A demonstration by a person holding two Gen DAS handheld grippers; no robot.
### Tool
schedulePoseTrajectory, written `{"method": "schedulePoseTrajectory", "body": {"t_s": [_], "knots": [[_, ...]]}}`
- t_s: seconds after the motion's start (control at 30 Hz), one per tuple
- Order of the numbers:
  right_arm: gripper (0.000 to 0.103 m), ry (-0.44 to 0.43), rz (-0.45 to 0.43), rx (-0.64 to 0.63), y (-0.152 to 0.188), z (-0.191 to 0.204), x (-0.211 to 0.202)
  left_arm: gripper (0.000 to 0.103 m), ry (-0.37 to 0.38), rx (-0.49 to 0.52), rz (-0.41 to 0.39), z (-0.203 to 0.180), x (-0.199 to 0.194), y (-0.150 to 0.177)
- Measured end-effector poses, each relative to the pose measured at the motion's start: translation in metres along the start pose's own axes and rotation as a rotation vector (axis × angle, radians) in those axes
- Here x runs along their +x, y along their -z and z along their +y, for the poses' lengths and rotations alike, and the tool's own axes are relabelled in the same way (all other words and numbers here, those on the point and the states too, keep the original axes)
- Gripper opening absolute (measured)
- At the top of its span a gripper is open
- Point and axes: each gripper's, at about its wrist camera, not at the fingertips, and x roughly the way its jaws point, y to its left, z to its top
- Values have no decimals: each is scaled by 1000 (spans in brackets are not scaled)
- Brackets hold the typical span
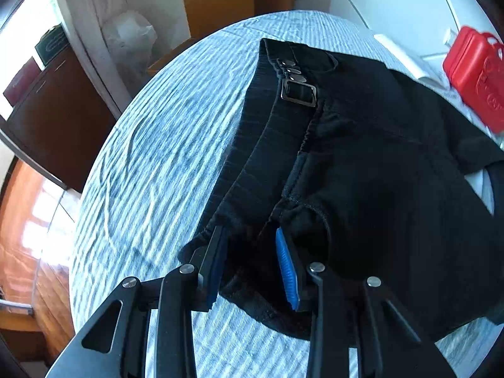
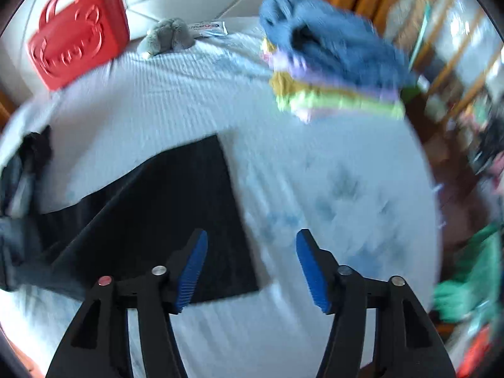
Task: Fold clothes
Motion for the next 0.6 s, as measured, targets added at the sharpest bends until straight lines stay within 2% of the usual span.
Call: {"method": "schedulePoseTrajectory", "body": {"t_s": [0.1,0.17,0.23,0.33,0.4,0.5,0.53,0.57,0.6], "knots": [[59,-30,38,80,22,-9,24,38,5,-31,-27,1,-8,8],[59,-62,45,138,32,-14,39,49,0,-42,-42,3,-16,12],[59,-67,47,159,36,-14,49,51,-9,-50,-45,7,-20,15],[61,-62,74,150,38,-6,64,51,-8,-74,-35,11,-15,17],[59,-13,60,97,36,7,69,51,-1,-74,-22,14,-10,20],[46,53,38,19,33,28,71,53,-20,-44,-27,7,-7,23],[32,88,35,-16,31,37,70,55,-18,-40,-26,6,-6,23],[22,125,30,-46,30,45,70,57,-18,-40,-20,5,-5,23],[7,162,25,-75,30,53,70,57,-18,-43,-13,4,-2,22]]}}
